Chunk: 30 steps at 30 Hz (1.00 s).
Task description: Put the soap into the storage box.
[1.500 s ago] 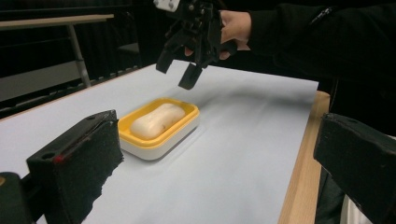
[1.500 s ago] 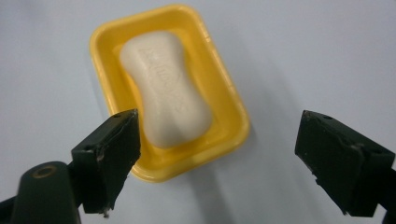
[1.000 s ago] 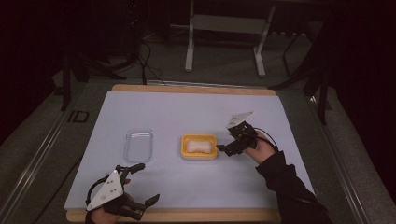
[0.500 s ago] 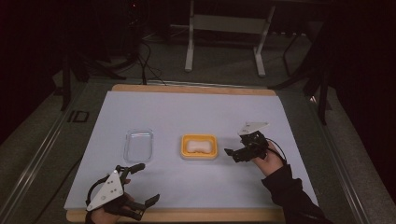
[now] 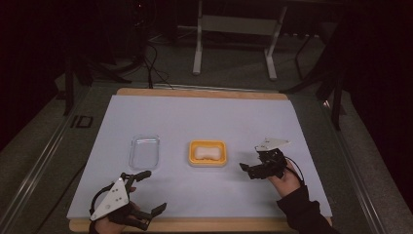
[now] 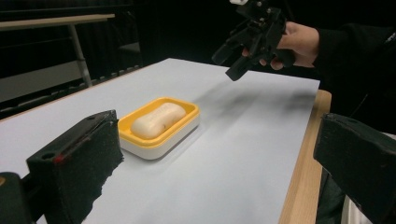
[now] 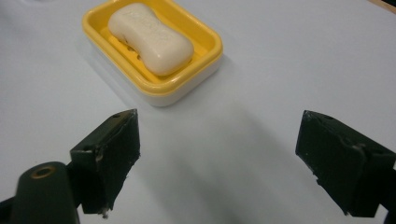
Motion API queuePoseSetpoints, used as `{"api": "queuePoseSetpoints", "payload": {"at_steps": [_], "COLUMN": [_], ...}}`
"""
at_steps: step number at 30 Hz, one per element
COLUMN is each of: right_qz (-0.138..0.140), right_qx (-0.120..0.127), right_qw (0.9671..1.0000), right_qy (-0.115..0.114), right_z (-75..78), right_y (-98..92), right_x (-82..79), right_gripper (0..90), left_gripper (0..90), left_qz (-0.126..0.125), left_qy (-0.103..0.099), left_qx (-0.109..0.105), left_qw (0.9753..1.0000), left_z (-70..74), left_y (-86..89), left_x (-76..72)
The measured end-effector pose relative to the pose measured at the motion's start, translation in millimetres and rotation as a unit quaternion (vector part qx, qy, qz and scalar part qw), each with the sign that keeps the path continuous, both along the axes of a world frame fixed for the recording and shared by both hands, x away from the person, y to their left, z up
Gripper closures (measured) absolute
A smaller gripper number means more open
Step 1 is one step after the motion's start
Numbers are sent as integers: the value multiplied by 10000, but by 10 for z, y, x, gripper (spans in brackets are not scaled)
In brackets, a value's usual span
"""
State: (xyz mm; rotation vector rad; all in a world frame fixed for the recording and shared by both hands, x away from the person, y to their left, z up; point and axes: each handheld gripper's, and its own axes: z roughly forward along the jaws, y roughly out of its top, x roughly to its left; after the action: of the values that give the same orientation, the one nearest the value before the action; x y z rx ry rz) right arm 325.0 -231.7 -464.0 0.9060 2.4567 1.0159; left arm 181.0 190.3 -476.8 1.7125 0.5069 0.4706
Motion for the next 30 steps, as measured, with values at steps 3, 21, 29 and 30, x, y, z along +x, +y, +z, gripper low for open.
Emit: {"api": "queuePoseSetpoints", "payload": {"at_steps": [3,21,29,30], "right_qz": [-97,-338,-440,-450], "right_qx": [76,305,430,431], "right_qw": [9999,9985,9975,9973], "right_qy": [-82,-310,-356,-381], "right_z": [-8,-22,-21,-24], "right_y": [-39,-208,-237,-240], "right_x": [-55,-278,-270,-270], "right_gripper": [136,136,138,138], "left_gripper": [11,11,11,11], "left_qz": [-4,-10,-22,-25], "left_qy": [1,-7,0,-2], "left_qx": [13,47,41,38], "left_qw": [10000,10000,10000,10000], "left_z": [-1,5,6,6], "left_y": [-4,-10,-11,-13], "left_x": [-1,-6,-10,-11]}}
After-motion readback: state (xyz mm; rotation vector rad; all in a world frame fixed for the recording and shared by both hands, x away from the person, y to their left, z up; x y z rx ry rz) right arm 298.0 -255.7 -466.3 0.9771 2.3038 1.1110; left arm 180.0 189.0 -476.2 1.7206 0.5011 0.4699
